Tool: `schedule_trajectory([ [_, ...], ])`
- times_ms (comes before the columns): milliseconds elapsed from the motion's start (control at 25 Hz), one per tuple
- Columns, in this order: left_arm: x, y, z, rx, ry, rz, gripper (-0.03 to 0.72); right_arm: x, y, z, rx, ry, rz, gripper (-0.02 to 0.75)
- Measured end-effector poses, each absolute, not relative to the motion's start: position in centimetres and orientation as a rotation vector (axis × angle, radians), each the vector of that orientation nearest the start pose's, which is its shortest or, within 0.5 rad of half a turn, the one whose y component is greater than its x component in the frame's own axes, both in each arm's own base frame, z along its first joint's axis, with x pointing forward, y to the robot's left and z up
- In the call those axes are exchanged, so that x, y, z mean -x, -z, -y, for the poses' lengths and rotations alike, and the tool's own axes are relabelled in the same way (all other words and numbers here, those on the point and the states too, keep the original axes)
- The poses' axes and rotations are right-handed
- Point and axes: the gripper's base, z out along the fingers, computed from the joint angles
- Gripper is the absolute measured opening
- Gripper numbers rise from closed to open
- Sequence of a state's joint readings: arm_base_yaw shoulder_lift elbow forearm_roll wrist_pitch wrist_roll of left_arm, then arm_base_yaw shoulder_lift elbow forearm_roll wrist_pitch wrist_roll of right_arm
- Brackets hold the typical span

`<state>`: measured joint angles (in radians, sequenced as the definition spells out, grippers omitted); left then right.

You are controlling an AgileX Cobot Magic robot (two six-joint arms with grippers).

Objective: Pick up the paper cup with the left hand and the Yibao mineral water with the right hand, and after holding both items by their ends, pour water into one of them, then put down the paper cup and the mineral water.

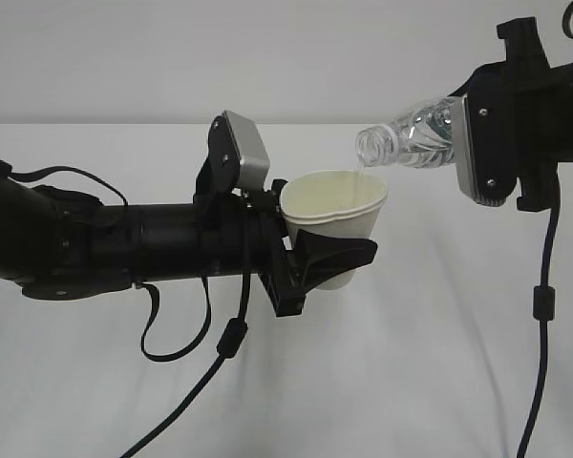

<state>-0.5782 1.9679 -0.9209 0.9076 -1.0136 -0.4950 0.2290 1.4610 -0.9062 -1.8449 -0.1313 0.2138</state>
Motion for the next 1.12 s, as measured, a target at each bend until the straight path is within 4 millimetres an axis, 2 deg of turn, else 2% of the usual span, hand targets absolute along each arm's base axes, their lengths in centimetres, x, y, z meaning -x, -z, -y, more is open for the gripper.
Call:
schedule_trajectory([
  [1120, -28.06, -16.50, 25.48, -1.065, 0.987, -1.440, 0.403, -30.94, -27.10, -8.37, 1.773, 0.719, -1.220, 0.398],
])
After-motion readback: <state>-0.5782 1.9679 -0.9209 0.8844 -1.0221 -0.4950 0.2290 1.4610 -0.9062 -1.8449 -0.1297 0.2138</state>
